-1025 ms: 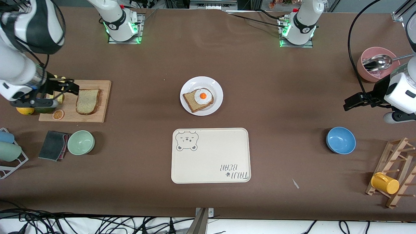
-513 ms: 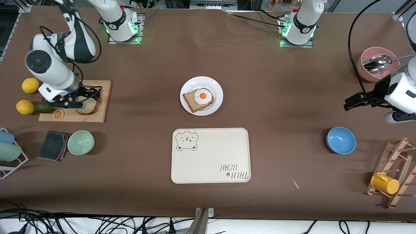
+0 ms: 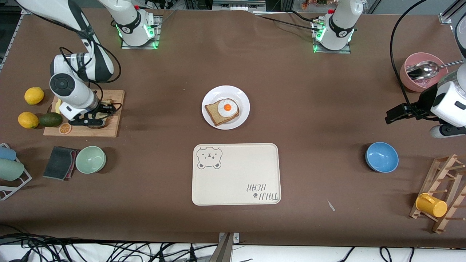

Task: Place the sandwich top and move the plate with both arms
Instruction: 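Move the right gripper over the bread slice on the cutting board, then lower the right gripper and pinch the bread slice edge, then carry the bread slice with the right gripper over the white plate, then lay the bread slice on the egg and open the right gripper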

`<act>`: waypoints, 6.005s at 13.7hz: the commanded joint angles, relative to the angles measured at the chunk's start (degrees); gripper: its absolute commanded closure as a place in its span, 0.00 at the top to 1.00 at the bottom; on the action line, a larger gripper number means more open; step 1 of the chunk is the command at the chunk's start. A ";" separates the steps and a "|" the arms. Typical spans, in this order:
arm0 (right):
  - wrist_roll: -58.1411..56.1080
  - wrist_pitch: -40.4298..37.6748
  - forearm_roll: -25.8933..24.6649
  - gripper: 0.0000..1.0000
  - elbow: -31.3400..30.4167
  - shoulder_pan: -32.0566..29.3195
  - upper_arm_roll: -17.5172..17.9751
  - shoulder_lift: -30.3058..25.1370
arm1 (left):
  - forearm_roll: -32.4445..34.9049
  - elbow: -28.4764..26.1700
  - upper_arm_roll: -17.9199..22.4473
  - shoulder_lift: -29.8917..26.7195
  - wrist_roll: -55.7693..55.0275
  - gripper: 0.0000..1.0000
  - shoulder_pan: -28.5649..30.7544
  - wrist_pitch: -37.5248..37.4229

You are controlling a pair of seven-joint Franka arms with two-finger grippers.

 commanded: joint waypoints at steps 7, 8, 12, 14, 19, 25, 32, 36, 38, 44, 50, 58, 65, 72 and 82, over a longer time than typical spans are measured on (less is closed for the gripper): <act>2.64 0.31 -3.52 0.62 0.61 0.27 0.14 0.92 | -1.43 -0.24 0.18 -0.61 -0.10 1.00 0.47 -0.79; 2.64 0.31 -3.78 0.62 0.61 0.71 0.14 0.92 | -1.43 -0.24 0.18 -0.61 -0.10 1.00 0.47 -0.79; 3.43 -1.09 -4.31 0.55 0.96 2.02 0.14 1.00 | -1.43 -0.24 0.27 -0.52 -0.10 1.00 0.47 -0.79; 5.00 -3.11 -5.62 0.53 1.83 2.82 0.14 1.09 | -1.43 -0.24 0.27 -0.52 -0.10 1.00 0.47 -0.79; 6.68 -4.26 -7.65 0.30 2.10 3.08 0.14 1.62 | -1.43 -0.24 0.27 -0.52 -0.10 1.00 0.47 -0.79; 6.85 -4.26 -7.65 0.03 2.10 2.73 0.14 3.46 | -1.43 -0.24 0.27 -0.52 -0.18 1.00 0.47 -0.79; 5.71 -11.79 -7.48 0.00 8.41 3.08 0.40 3.20 | -1.43 -0.24 0.27 -0.52 -0.18 1.00 0.47 -0.79; 5.71 -23.74 -7.04 0.00 15.71 5.62 0.75 3.46 | -1.43 -0.24 0.27 -0.52 -0.18 1.00 0.47 -0.79; 5.62 -27.70 -6.78 0.00 18.70 6.95 0.84 3.46 | -1.43 -0.24 0.27 -0.52 -0.18 1.00 0.47 -0.79; 11.31 -40.54 3.85 0.00 30.65 15.20 1.02 4.87 | -1.43 -0.24 0.18 -0.61 -0.18 1.00 0.38 -0.79; 32.39 -43.46 13.33 0.00 35.49 28.20 1.11 6.18 | -1.43 -0.15 -0.08 -0.69 -0.27 1.00 0.38 -1.31; 62.63 -43.55 22.22 0.00 50.42 45.08 1.19 18.21 | -1.43 0.73 -0.43 -0.96 -0.27 1.00 -0.32 -2.02; 68.29 -36.17 25.04 0.00 54.84 51.42 1.19 24.29 | -1.34 0.73 -0.43 -0.96 -0.27 1.00 -0.32 -2.11; 68.46 -30.71 24.43 0.00 54.93 52.65 1.02 26.40 | -1.34 0.73 -0.44 -0.96 -0.27 1.00 -0.41 -2.11; 62.42 -32.99 22.93 1.00 55.80 51.95 -2.05 24.13 | -1.34 0.73 -0.52 -0.96 -0.27 1.00 -0.41 -2.11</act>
